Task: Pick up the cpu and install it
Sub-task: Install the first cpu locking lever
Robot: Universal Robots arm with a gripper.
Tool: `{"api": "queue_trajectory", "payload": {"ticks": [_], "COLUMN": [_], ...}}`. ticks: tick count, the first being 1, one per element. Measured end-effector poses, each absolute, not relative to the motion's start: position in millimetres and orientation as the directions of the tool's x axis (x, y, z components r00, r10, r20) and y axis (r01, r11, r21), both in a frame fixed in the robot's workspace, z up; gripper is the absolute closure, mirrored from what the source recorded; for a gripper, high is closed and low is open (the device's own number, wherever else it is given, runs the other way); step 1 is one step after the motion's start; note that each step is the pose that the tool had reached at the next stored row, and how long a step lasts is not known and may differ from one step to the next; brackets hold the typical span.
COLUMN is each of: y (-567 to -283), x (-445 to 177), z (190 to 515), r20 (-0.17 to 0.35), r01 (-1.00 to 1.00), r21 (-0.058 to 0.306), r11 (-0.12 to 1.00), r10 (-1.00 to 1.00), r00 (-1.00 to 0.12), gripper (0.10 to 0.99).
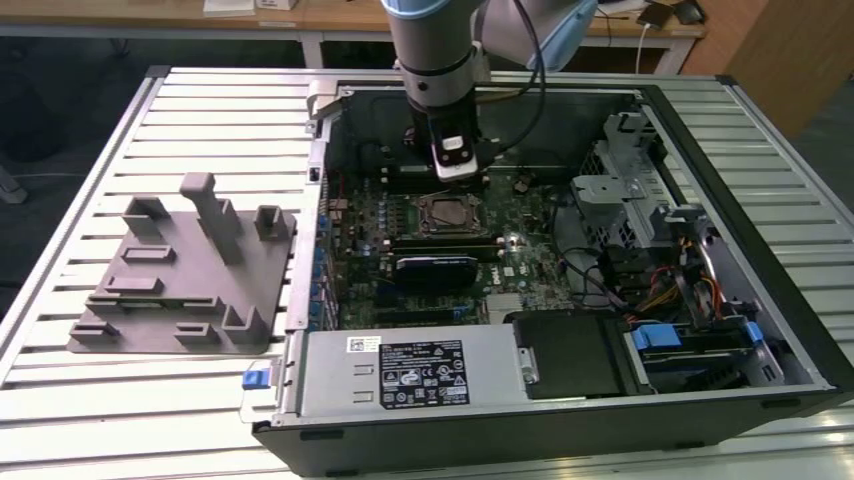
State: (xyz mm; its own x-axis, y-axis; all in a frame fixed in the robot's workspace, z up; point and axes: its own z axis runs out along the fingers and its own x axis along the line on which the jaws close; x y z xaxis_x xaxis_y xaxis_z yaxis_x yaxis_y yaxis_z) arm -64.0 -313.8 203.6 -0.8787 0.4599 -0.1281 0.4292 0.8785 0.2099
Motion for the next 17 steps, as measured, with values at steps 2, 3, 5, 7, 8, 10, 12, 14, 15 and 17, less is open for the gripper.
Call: {"api": "queue_trajectory", "payload": {"ticks": [2, 3, 5, 7, 8, 10, 12, 14, 15, 17], "y": [-313.7, -313.7, -313.7, -313.7, -313.7, -313.7, -313.7, -313.7, -313.8, -314.0], "x": [-64.0, -64.0, -64.1, -64.1, -64.1, -64.1, -64.1, -64.0, -64.0, -64.1], "z": [202.7, 202.2, 201.1, 200.2, 199.8, 198.9, 198.1, 197.2, 196.8, 196.0], "r20": [-0.128, -0.128, -0.128, -0.129, -0.130, -0.132, -0.133, -0.135, -0.136, -0.137], "r01": [0.433, 0.435, 0.438, 0.440, 0.441, 0.442, 0.443, 0.443, 0.443, 0.443], "r21": [0.210, 0.210, 0.209, 0.208, 0.207, 0.204, 0.202, 0.199, 0.198, 0.196], "r11": [0.877, 0.876, 0.874, 0.873, 0.873, 0.873, 0.874, 0.874, 0.874, 0.875], "r10": [0.464, 0.465, 0.468, 0.471, 0.471, 0.472, 0.472, 0.472, 0.472, 0.472], "r00": [-0.877, -0.876, -0.874, -0.873, -0.872, -0.872, -0.871, -0.871, -0.871, -0.871], "gripper": [0.980, 0.980, 0.980, 0.980, 0.980, 0.980, 0.980, 0.980, 0.980, 0.980]}}
